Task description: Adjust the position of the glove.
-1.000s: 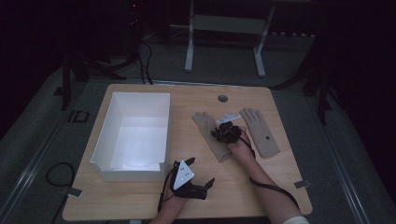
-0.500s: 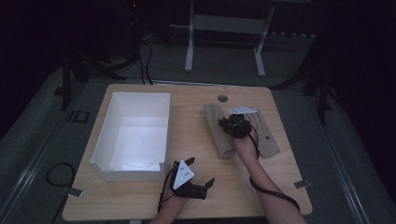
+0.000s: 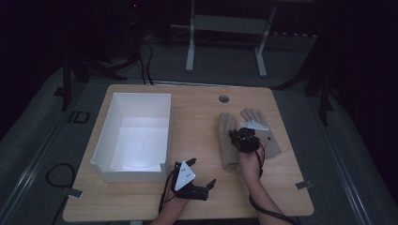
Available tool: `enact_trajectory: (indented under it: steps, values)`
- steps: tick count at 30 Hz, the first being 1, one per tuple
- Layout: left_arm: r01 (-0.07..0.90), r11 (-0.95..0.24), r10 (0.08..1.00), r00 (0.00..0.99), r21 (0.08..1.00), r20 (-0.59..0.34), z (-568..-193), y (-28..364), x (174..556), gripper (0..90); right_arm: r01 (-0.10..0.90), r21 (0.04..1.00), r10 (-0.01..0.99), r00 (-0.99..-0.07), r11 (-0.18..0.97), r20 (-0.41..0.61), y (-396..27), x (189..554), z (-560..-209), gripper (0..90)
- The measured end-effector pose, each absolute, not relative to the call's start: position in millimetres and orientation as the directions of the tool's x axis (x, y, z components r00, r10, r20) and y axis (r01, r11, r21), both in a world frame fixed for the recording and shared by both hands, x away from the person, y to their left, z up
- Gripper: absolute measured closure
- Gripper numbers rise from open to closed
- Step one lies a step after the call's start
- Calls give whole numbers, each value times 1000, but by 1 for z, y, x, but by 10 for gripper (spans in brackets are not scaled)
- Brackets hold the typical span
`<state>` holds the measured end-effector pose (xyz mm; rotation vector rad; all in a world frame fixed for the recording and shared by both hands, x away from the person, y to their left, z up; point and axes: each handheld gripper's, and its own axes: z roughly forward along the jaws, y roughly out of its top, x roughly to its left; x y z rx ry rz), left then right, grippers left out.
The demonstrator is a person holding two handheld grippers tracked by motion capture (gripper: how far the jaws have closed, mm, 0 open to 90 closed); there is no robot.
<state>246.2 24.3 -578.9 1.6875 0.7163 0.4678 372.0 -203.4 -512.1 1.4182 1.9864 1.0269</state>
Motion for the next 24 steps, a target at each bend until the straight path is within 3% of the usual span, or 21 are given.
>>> enact_trajectory:
  steps: [9,14,24]
  values:
    - [209,-129,678,732,969,-67,-579,24,246,4,617,777,954,-289,123,78,-213,363,-536,799]
    - [210,-129,678,732,969,-68,-579,24,246,4,631,758,953,-299,166,40,-214,365,-550,792]
    - [211,-125,675,734,969,-73,-579,25,246,4,606,753,933,-359,257,-30,-212,363,-565,660]
